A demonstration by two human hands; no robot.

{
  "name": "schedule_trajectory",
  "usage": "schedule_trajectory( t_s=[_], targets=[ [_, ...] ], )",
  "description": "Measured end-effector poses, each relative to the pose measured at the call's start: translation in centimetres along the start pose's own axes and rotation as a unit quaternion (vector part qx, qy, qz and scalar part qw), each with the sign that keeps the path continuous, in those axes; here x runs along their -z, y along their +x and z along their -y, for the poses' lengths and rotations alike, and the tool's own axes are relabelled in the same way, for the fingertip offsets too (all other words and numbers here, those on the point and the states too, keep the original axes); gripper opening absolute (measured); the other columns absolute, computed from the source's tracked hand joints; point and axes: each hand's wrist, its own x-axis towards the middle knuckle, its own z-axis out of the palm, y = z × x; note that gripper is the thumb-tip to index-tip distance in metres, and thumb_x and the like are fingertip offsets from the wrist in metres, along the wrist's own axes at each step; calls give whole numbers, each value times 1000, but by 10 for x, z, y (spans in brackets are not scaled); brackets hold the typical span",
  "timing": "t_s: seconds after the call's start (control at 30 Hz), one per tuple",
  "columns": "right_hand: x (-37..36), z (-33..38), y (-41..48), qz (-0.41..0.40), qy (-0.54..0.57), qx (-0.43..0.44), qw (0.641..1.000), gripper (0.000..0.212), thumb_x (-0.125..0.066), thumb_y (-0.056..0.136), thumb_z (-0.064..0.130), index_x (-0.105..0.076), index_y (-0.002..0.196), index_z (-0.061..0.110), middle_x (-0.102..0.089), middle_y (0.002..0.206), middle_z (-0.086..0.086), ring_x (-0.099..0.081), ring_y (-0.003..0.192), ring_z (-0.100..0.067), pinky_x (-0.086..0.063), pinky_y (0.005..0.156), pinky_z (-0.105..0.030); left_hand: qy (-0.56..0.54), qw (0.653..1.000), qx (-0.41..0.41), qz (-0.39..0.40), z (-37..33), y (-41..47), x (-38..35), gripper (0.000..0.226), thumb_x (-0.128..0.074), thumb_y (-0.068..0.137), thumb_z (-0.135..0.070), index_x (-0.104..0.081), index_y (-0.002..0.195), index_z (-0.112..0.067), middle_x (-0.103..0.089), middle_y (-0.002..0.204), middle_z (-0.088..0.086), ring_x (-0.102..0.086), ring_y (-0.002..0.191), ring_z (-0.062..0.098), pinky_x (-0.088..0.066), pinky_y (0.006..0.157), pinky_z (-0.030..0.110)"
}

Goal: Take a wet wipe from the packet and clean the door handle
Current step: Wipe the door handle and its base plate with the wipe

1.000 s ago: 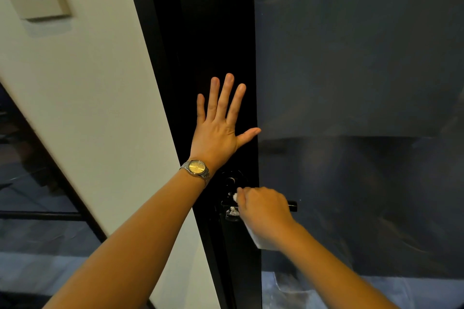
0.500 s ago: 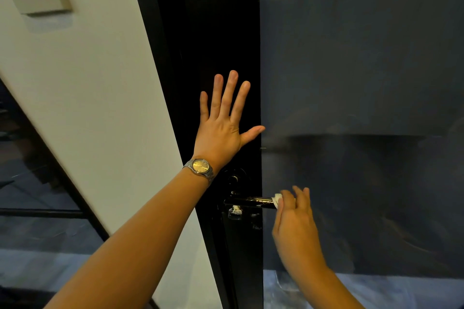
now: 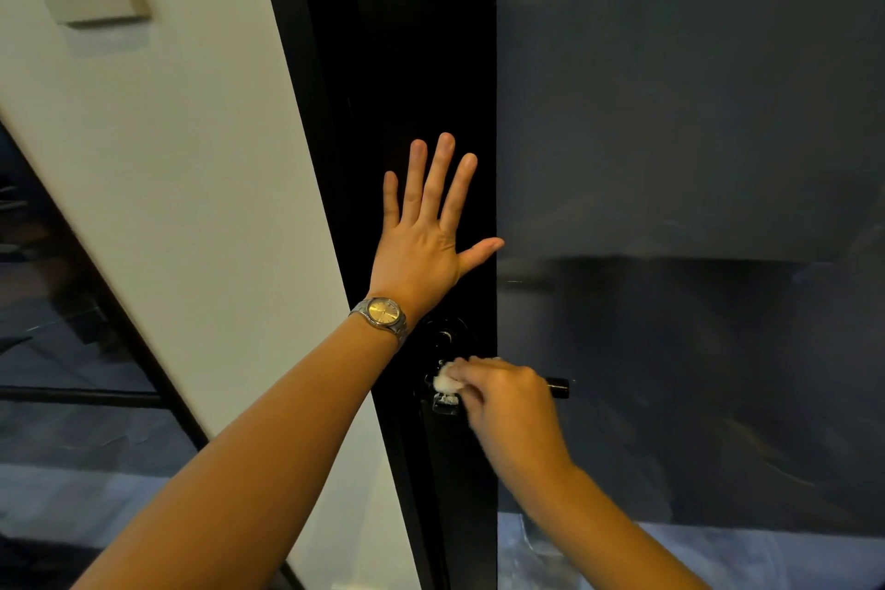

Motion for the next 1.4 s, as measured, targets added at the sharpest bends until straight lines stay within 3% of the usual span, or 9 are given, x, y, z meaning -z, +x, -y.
schedule_trajectory(
  t_s=[0.1,0.2,0.3,0.4,0.6,0.97,1.17,1.3,1.4],
  targets=[
    [-22,16,10,50,-27,28,998,28,-83,58,-3,-74,76,17,-74,83,-5,-72,70,-18,-58,60,-22,11,1000,2,3,0,0,1,84,-20,84,-71,27,137,-26,43,144,-3,38,132,16,23,111,39],
    [-24,18,10,47,-76,33,995,37,-91,46,6,-72,76,17,-75,86,-3,-72,72,-15,-57,65,-22,5,1000,-2,-2,0,1,2,84,-23,84,-70,23,138,-26,12,152,3,37,133,15,19,112,39],
    [-16,22,17,41,-78,0,996,21,-70,80,6,-67,101,6,-70,104,-10,-69,84,-24,-57,68,-28,5,1000,-3,-5,1,2,3,84,-25,84,-70,21,139,-26,4,151,6,38,133,15,20,112,39],
    [-19,20,21,24,-57,-45,997,29,-49,95,13,-58,122,5,-48,125,-12,-53,110,-24,-51,80,-30,5,1000,-3,-7,0,1,4,83,-23,84,-70,21,139,-26,5,151,6,38,133,15,20,112,39],
    [-13,5,33,2,60,-117,991,23,-54,94,15,-69,107,3,-63,107,-12,-61,93,-19,-47,70,-10,14,1000,-4,-18,-1,1,4,84,-24,84,-70,20,139,-24,2,151,8,36,134,16,19,112,39],
    [-12,8,61,-14,25,-157,987,18,-66,84,15,-63,80,-3,-66,84,-15,-62,81,-27,-51,68,-35,1,1000,-6,-11,0,1,5,83,-24,84,-70,21,139,-26,4,151,6,37,133,15,17,113,40],
    [-11,-1,59,-18,58,-194,979,8,-64,81,7,-61,78,1,-55,72,-5,-53,68,-18,-40,51,-19,9,1000,-11,-13,2,2,4,86,-26,83,-70,16,143,-24,3,150,5,37,133,16,18,113,39],
    [-12,0,61,-4,31,-144,989,13,-61,82,5,-54,72,6,-60,73,-14,-60,71,-28,-49,61,-34,7,1000,-6,-9,1,3,3,82,-29,83,-69,-1,144,-21,3,150,6,38,132,15,18,112,40],
    [-11,3,63,24,-3,-65,998,12,-60,86,8,-55,78,3,-64,81,-19,-61,76,-32,-48,65,-40,12,1000,1,-11,1,2,3,84,-28,84,-69,5,145,-22,3,150,6,38,132,16,19,112,41]
  ],
)
